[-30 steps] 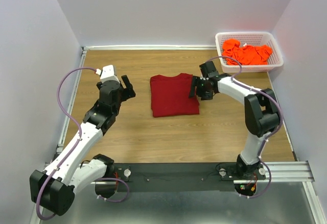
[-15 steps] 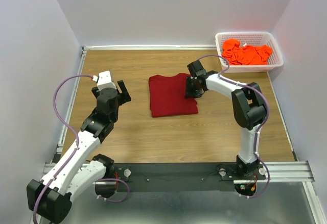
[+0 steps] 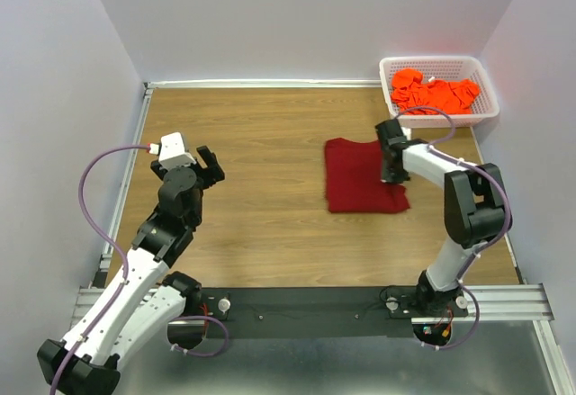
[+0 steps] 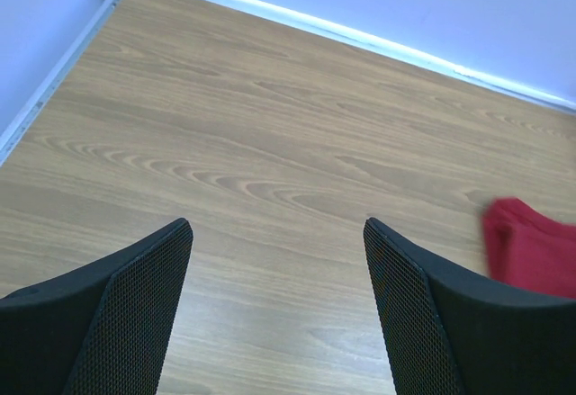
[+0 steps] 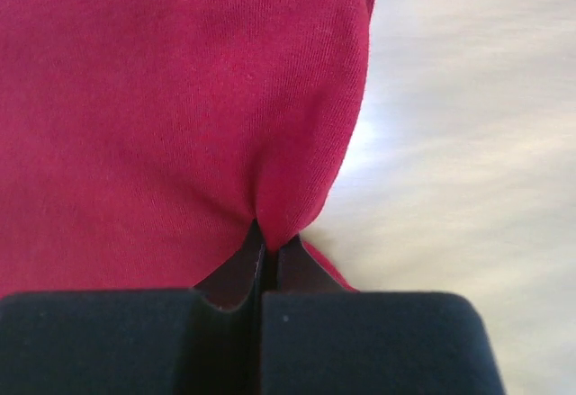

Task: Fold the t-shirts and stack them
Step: Neatly place the folded tshirt to the corner

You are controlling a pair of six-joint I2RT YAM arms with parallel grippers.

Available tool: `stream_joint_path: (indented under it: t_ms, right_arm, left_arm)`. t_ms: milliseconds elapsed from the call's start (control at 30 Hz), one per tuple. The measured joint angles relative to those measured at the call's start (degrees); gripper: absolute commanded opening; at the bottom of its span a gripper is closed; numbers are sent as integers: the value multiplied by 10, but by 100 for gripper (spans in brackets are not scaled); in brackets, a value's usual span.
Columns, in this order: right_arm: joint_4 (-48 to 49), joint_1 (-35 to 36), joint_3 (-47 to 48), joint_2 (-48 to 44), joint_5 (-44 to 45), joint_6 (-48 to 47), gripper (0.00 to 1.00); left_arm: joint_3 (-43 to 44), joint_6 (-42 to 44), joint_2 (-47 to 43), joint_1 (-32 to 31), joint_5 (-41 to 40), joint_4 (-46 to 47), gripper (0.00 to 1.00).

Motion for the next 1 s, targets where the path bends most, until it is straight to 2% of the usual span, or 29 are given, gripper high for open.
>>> stream_joint_path:
  t_ms: [233,433,667,1000]
  right_arm:
    - [-36,-138,-21,5,161,-105,1]
    - [-43,-226,52,98,282,-153,1]
    - [-28,-276,150,182,356,-189,1]
    - [-4,-291,254,253,406,-240,1]
  left_arm:
    - [-3,2,-12,0,-21,0,87]
    - [-4,1,-4,-1,-41,0,88]
    - [-4,1,31,1,-61,-2,88]
    - [-4,-3,67,9,-68,-4,88]
